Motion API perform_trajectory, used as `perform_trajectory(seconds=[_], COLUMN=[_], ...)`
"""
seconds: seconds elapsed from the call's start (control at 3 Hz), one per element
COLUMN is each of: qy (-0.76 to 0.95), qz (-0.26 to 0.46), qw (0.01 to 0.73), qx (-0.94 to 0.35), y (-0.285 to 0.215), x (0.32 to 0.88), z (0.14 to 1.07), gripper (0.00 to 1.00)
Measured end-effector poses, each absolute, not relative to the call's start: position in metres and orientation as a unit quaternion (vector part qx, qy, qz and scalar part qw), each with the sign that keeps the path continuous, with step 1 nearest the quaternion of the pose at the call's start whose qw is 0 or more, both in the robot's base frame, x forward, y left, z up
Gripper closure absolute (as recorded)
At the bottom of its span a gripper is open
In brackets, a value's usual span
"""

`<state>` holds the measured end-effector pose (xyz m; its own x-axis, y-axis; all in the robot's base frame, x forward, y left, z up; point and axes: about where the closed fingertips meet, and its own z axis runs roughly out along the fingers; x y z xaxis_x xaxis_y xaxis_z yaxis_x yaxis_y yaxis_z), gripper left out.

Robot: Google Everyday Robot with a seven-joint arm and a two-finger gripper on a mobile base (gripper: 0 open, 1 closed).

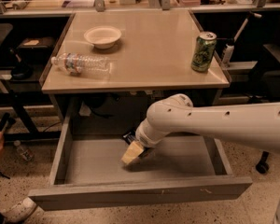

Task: Pick rxbar blueberry from top drawer and place on counter

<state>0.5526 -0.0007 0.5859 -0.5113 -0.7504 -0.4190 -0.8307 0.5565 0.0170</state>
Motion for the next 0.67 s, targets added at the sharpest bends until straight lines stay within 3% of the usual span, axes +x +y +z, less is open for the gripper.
perform_trajectory(seconds=[0.67], qy=[0.862], qz=[0.108], qw=[0.185], qx=[-0.458], y=[-0.0007], x=[0.5526], z=[0.5859], gripper=[0.43])
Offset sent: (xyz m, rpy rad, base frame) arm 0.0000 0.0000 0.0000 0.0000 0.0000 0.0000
